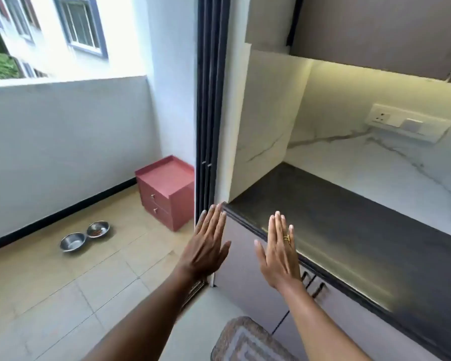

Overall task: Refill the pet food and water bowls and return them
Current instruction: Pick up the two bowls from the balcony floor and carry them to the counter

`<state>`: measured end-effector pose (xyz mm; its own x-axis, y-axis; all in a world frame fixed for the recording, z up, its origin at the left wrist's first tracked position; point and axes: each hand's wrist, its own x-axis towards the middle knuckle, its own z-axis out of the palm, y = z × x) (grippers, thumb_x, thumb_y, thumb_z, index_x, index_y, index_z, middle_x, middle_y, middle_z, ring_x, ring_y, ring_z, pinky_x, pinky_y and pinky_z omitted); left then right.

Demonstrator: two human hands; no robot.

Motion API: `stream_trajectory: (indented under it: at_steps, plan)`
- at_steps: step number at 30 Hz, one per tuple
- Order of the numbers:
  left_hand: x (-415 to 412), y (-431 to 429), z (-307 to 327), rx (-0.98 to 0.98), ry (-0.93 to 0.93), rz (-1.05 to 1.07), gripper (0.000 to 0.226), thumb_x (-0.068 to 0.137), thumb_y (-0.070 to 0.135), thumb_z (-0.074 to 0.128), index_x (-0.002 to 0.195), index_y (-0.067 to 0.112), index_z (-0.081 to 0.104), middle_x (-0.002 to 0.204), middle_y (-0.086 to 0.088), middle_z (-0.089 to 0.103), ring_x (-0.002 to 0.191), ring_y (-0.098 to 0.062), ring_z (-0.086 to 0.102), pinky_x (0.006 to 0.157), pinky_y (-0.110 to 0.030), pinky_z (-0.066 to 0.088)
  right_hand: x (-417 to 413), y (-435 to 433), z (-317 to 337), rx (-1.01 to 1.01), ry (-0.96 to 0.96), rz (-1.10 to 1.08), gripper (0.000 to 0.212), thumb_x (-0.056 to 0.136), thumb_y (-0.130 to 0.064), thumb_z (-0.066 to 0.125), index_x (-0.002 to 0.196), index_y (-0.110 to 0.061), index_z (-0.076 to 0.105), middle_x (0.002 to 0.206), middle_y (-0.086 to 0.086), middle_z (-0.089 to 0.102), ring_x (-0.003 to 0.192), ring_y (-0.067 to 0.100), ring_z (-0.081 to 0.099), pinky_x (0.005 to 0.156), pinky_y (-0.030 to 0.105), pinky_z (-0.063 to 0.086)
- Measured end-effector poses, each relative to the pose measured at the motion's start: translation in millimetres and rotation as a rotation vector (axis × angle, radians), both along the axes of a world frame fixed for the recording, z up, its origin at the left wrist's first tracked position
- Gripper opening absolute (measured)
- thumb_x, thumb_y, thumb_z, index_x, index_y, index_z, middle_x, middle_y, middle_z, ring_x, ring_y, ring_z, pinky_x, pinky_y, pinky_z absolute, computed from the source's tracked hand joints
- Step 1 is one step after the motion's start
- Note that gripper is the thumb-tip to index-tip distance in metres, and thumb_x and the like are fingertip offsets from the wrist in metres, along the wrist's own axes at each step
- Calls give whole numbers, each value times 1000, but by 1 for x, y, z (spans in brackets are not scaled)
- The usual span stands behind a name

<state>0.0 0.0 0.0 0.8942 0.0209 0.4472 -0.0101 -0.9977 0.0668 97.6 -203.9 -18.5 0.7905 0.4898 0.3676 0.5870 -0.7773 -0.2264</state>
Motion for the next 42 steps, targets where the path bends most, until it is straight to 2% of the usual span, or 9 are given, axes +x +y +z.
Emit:
stream_trajectory:
  at_steps: [5, 9, 13, 17, 24, 28, 31, 35, 42]
  plan:
    - [-51, 72, -50, -21, 129, 153, 70, 104, 44, 33, 156, -2, 21, 165, -22, 12, 156, -33, 7, 124, -45, 10, -16, 83, -39, -74, 128, 115, 76, 107, -50, 21, 165, -6, -2, 174, 11, -10, 162, 21, -10, 132, 48, 2]
    - [-86, 120, -83, -62, 263, 255, 69, 102, 43, 36, 153, -4, 30, 162, -24, 24, 153, -36, 21, 121, -48, 14, -28, 152, -60, -106, 203, 244, 78, 105, -54, 14, 166, -6, 1, 173, 9, -6, 162, 21, -5, 132, 44, -2]
    - [-105, 166, -107, -132, 345, 386, 70, 99, 41, 40, 152, -4, 34, 160, -25, 31, 150, -38, 28, 119, -49, 18, -25, 219, -78, -165, 274, 398, 78, 105, -53, 18, 166, -6, 6, 173, 10, -1, 162, 18, -3, 131, 39, -5]
    - [-111, 213, -125, -154, 362, 511, 70, 98, 41, 41, 151, -3, 35, 158, -25, 36, 147, -38, 35, 118, -46, 19, -11, 284, -96, -229, 327, 497, 82, 100, -54, 11, 165, -4, 8, 174, 13, 5, 162, 21, 0, 132, 40, -5]
    - [-87, 315, -135, -182, 376, 693, 70, 101, 43, 35, 155, 0, 25, 161, -22, 31, 150, -36, 29, 121, -42, 14, 38, 419, -112, -270, 404, 650, 86, 96, -55, 6, 165, -3, 11, 174, 16, 12, 162, 23, 5, 131, 39, -6]
    - [-71, 360, -129, -234, 394, 803, 69, 100, 43, 34, 155, 0, 27, 159, -22, 34, 148, -35, 32, 123, -42, 19, 61, 479, -106, -324, 427, 761, 82, 98, -53, 9, 164, -6, 17, 174, 15, 12, 162, 25, 9, 131, 44, 2]
    - [-62, 398, -123, -288, 400, 887, 68, 99, 41, 36, 152, -1, 33, 156, -22, 39, 145, -36, 36, 121, -45, 28, 75, 534, -98, -346, 426, 803, 80, 97, -53, 9, 161, -8, 28, 172, 15, 20, 160, 27, 19, 129, 47, 16]
    - [-59, 449, -126, -294, 433, 931, 67, 100, 42, 34, 151, -1, 34, 154, -21, 40, 143, -36, 38, 121, -47, 29, 83, 597, -104, -395, 408, 860, 82, 94, -53, 8, 156, -8, 37, 168, 17, 29, 155, 31, 31, 126, 50, 26]
    - [-58, 572, -156, -331, 499, 930, 68, 98, 43, 28, 149, -2, 39, 150, -23, 47, 139, -37, 45, 117, -48, 35, 90, 712, -130, -479, 396, 867, 67, 102, -47, 22, 152, -8, 43, 165, 19, 34, 153, 32, 34, 123, 51, 30]
